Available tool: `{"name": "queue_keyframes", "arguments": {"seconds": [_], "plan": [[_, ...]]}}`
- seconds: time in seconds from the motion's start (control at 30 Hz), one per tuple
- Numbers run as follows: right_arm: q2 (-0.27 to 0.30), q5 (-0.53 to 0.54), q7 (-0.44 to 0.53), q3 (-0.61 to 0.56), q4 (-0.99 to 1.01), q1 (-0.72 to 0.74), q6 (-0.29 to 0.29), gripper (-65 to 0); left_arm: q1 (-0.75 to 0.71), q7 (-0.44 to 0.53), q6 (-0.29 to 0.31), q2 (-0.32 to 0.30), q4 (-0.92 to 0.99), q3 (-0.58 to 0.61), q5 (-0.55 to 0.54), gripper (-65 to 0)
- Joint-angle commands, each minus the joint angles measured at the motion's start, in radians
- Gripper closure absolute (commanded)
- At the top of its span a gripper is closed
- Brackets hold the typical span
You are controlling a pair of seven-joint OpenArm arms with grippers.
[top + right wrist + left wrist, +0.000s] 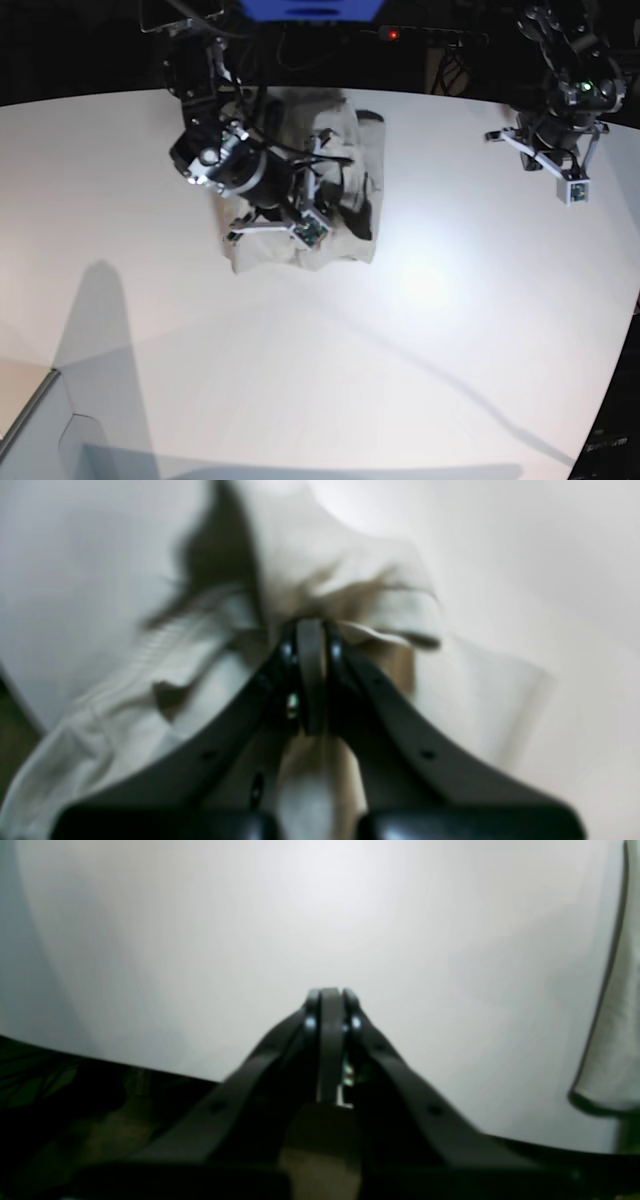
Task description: Layout the t-shirt on the table in an organized manner, then fold the t-shirt properly
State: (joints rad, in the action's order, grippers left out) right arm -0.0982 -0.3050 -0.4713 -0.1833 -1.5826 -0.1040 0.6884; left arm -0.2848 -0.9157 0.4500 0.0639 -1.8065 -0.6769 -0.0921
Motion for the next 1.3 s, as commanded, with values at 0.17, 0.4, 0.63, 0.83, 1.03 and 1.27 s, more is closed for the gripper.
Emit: {"name": "queue_keyframes", "arguments": {"seconds": [0.17,0.4,0.63,0.83,1.03,1.27], "plan": [[-0.050,0.019,0.023,0.008,-0.161,0.011,0.010,0.0,0.005,0.014,0.003,-0.006,-0.014,0.003,-0.008,0.0],[-0.047,0.016,0.023,0.107,-0.141,0.013,0.010,0.0,0.009,0.014,0.003,0.000,-0.013,0.004,-0.008,0.0],[-0.044,0.016,0.023,0.169,-0.066,0.007,0.010,0.0,0.011,0.014,0.003,0.000,-0.011,0.004,-0.008,0.0],[-0.047,0.016,0.021,0.024,-0.063,0.013,0.010,0.0,0.011,0.014,0.003,0.000,-0.011,0.004,-0.008,0.0],[-0.050,0.019,0.021,-0.114,0.061,0.079,0.010,0.0,0.006,0.014,0.003,0.000,-0.013,0.004,-0.008,0.0],[-0.045,0.016,0.021,-0.009,-0.071,0.086,0.010,0.0,0.003,0.014,0.003,0.000,-0.013,0.004,-0.008,0.0]]}}
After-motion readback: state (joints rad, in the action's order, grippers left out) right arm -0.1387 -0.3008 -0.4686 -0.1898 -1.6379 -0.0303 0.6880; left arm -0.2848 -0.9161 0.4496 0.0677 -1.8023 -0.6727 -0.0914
